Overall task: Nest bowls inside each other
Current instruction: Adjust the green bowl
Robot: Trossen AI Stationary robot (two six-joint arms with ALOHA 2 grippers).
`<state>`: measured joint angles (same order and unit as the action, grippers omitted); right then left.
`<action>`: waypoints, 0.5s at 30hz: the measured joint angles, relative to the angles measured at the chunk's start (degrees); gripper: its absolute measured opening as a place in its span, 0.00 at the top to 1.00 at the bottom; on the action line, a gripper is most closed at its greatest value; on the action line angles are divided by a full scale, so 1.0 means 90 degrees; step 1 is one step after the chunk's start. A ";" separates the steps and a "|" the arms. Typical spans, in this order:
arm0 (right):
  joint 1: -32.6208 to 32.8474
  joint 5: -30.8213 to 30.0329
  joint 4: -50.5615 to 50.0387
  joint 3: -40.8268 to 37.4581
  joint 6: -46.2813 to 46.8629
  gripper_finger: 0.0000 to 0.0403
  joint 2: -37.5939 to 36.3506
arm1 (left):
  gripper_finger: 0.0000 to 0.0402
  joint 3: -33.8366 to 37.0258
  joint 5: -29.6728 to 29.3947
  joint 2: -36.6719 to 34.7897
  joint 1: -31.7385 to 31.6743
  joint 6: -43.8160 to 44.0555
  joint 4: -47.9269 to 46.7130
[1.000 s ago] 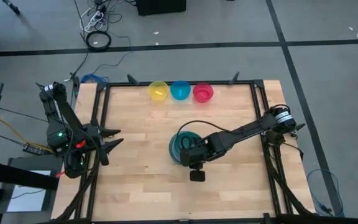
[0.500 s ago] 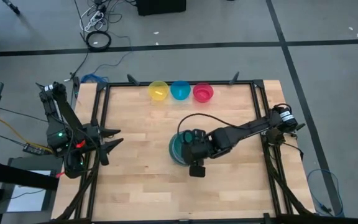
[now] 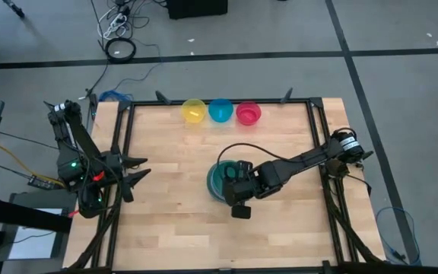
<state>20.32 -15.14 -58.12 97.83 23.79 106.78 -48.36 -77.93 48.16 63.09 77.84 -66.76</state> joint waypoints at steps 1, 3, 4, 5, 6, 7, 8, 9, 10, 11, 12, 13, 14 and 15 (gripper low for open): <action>0.0014 0.0009 0.0063 -0.0046 0.0029 1.00 0.0000 | 0.51 0.0000 0.0000 0.0000 0.0000 -0.0001 0.0000; 0.0033 0.0012 0.0186 -0.0143 0.0062 1.00 0.0000 | 0.51 0.0000 0.0000 0.0000 0.0000 -0.0002 0.0000; 0.0040 0.0016 0.0266 -0.0180 0.0079 1.00 0.0000 | 0.51 0.0000 0.0000 0.0000 0.0000 -0.0005 0.0000; 0.0053 0.0018 0.0367 -0.0222 0.0118 1.00 0.0000 | 0.51 0.0000 0.0000 0.0000 0.0000 -0.0005 0.0000; 0.0066 0.0020 0.0454 -0.0279 0.0149 1.00 0.0000 | 0.51 0.0000 0.0000 0.0000 0.0000 -0.0005 -0.0002; 0.0070 0.0023 0.0502 -0.0355 0.0176 1.00 0.0000 | 0.51 0.0000 0.0000 0.0000 0.0000 -0.0005 -0.0001; 0.0070 0.0035 0.0533 -0.0427 0.0217 1.00 0.0000 | 0.51 0.0000 -0.0002 0.0000 0.0000 -0.0005 -0.0001; 0.0070 0.0039 0.0598 -0.0484 0.0247 1.00 0.0002 | 0.51 0.0000 0.0000 0.0000 0.0000 -0.0005 -0.0002; 0.0079 0.0037 0.0659 -0.0519 0.0294 1.00 0.0002 | 0.51 0.0000 -0.0001 0.0000 0.0000 -0.0005 -0.0001; 0.0080 0.0037 0.0725 -0.0556 0.0331 1.00 0.0002 | 0.51 0.0000 -0.0001 0.0000 0.0000 -0.0005 -0.0002; 0.0080 0.0032 0.0799 -0.0595 0.0350 1.00 0.0000 | 0.51 0.0000 -0.0002 0.0000 0.0001 -0.0005 -0.0002; 0.0083 0.0028 0.0856 -0.0633 0.0380 1.00 0.0000 | 0.51 0.0000 -0.0002 0.0000 0.0000 -0.0005 -0.0002; 0.0097 0.0006 0.0916 -0.0671 0.0395 1.00 0.0002 | 0.51 0.0000 0.0000 0.0000 0.0000 -0.0005 -0.0002; 0.0107 -0.0018 0.0993 -0.0697 0.0397 1.00 0.0002 | 0.51 0.0000 -0.0002 0.0000 0.0002 -0.0005 -0.0002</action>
<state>21.28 -15.30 -49.18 91.56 27.36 106.80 -48.36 -77.95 48.16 63.11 77.80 -66.78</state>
